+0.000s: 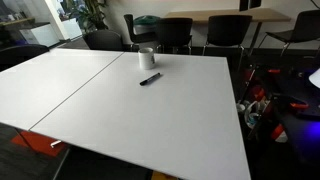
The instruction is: Move the marker to the left
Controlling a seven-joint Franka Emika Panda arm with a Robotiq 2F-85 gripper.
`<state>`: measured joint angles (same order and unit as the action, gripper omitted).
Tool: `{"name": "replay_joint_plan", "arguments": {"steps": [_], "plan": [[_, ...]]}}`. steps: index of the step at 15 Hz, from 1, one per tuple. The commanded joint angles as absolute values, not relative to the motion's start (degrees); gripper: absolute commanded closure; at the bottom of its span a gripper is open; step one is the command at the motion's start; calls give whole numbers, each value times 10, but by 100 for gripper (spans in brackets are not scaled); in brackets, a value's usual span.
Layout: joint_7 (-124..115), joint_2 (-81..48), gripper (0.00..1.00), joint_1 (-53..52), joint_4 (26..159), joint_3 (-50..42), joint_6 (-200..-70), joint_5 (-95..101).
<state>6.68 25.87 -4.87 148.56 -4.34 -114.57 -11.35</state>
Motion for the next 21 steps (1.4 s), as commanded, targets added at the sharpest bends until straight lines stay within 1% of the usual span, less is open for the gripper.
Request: {"name": "replay_joint_plan", "arguments": {"steps": [1,6,10,14,21], "plan": [[70,258,0,-39,1485,-34,-1144,-117],[70,258,0,-39,1485,-34,-1144,-117],[87,251,0,-35,1484,-31,-1187,-94],[105,224,0,-29,1475,-19,-1226,-7],[181,138,0,-18,1444,-28,-1320,142]]}}
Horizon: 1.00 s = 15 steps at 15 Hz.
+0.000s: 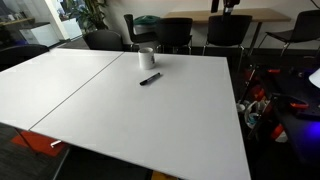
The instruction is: Move the marker to the left
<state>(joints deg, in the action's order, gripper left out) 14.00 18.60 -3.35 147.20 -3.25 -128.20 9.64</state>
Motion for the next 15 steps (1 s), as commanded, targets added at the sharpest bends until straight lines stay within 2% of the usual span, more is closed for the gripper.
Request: {"name": "replay_joint_plan", "arguments": {"steps": [1,7,15], "plan": [[202,121,0,-16,1436,-32,-1339,156],[326,21,0,3,1390,-46,-1461,220],[522,-131,0,37,1307,-23,-1561,107]]}}
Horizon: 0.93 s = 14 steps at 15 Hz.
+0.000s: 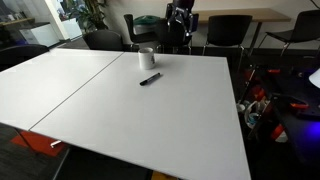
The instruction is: Move the marker to the left
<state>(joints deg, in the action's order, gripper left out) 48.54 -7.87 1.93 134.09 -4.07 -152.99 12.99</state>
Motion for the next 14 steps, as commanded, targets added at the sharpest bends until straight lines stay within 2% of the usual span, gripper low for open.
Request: {"name": "replay_joint_plan", "arguments": {"steps": [1,7,14], "plan": [[534,-146,0,43,1300,-15,-1569,96],[540,-227,0,75,1289,17,-1677,109],[526,-292,0,98,1236,22,-1683,121]]}}
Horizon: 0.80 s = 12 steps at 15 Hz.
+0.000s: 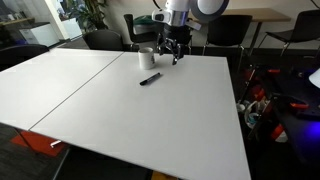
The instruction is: Move the marker to the left
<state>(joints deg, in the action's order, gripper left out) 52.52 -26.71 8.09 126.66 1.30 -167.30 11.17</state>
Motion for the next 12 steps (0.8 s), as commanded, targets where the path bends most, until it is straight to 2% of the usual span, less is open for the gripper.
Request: {"name": "replay_joint_plan", "arguments": {"steps": [1,12], "plan": [[528,-300,0,101,1226,22,-1681,123],[530,-322,0,117,1200,39,-1667,115]]}}
